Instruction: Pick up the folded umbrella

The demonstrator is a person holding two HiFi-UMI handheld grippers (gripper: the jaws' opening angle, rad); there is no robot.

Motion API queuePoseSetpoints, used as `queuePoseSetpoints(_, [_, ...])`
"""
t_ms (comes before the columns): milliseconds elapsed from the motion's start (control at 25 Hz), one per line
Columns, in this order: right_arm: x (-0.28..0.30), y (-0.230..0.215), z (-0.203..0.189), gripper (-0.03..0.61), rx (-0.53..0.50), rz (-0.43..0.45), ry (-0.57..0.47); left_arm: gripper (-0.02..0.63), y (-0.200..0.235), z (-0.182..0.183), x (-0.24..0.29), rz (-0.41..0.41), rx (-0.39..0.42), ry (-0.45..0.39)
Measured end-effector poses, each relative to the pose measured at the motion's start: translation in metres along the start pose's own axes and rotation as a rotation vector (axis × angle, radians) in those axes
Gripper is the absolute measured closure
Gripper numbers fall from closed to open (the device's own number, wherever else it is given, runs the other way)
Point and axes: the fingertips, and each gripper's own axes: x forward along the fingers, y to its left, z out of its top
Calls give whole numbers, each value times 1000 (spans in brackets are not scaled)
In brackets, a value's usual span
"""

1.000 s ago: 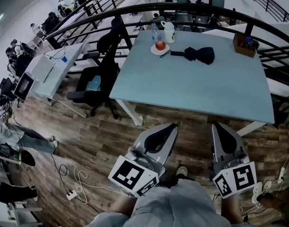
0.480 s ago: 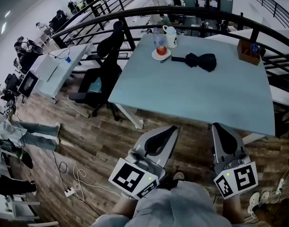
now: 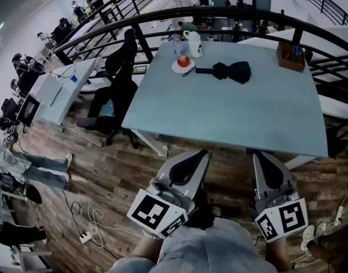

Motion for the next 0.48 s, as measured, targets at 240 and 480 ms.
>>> queuePoseSetpoints(240, [10,-13,1,578,2,-47,-4,609,8,-1,17,-43,7,4])
queuePoseSetpoints(480, [39,-27,-1,578,-1,-77,13,609,35,-3,44,-71,-7,8])
